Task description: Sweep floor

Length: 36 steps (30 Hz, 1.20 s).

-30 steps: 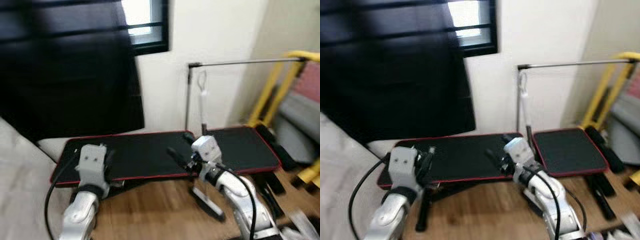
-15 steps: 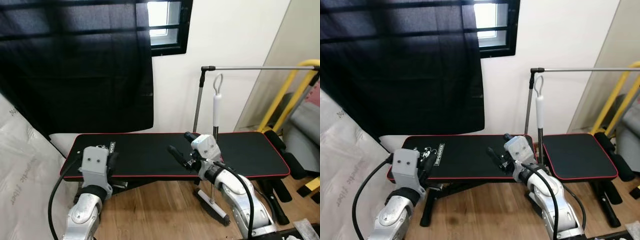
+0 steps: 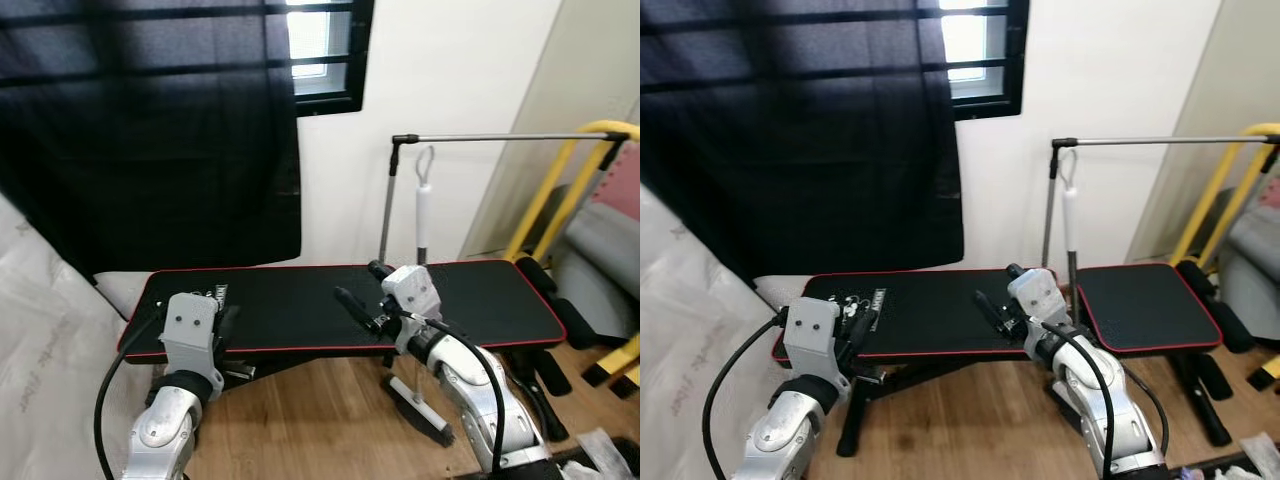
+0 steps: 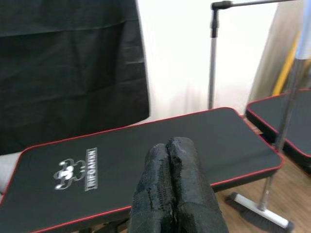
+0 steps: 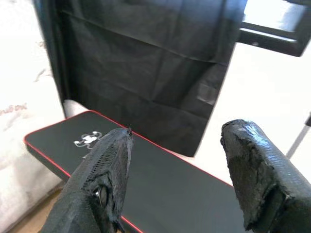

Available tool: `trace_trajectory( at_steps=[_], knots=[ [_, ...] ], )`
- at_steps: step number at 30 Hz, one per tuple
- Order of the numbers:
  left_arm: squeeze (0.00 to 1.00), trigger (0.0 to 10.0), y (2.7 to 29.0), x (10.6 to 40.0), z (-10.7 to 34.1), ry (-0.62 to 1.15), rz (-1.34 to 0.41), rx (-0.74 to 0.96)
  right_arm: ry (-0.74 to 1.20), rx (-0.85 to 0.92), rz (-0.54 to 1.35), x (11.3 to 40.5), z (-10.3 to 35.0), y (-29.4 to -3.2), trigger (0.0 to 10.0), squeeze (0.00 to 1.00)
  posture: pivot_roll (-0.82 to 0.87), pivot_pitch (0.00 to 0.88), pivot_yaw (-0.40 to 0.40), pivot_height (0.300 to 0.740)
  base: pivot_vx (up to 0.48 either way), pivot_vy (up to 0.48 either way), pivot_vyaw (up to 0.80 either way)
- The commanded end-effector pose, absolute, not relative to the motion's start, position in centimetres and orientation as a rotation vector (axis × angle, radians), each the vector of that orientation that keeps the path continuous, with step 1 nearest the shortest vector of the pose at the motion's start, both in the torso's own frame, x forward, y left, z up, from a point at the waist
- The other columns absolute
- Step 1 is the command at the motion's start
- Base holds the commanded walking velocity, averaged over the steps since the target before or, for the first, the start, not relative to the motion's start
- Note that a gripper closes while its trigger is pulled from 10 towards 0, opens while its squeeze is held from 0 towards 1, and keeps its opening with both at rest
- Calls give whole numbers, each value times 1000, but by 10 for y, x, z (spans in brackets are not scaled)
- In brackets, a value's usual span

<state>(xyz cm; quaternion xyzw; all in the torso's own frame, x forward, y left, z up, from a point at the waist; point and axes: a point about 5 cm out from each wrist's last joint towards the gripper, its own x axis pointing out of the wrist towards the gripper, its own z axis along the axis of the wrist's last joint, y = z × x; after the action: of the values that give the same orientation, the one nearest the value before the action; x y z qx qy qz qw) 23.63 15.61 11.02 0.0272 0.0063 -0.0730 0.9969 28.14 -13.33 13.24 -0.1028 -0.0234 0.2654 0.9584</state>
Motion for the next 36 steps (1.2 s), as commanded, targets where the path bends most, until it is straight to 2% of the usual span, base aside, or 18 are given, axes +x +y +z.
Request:
trace_trajectory(
  at_steps=[1,29,36],
  knots=[
    [0,10000,156,236,109,27,-146,45,-62,-212,541,285,135,-132,10000,0,-35,0,-26,740,0,-304,0],
    [0,10000,158,238,109,30,-143,41,-58,-220,539,286,134,-131,10000,0,-34,0,-21,740,0,-301,0],
    [0,10000,160,239,109,36,-123,33,-56,-222,539,286,133,-132,10000,0,-35,0,-20,740,0,0,0]
  ],
)
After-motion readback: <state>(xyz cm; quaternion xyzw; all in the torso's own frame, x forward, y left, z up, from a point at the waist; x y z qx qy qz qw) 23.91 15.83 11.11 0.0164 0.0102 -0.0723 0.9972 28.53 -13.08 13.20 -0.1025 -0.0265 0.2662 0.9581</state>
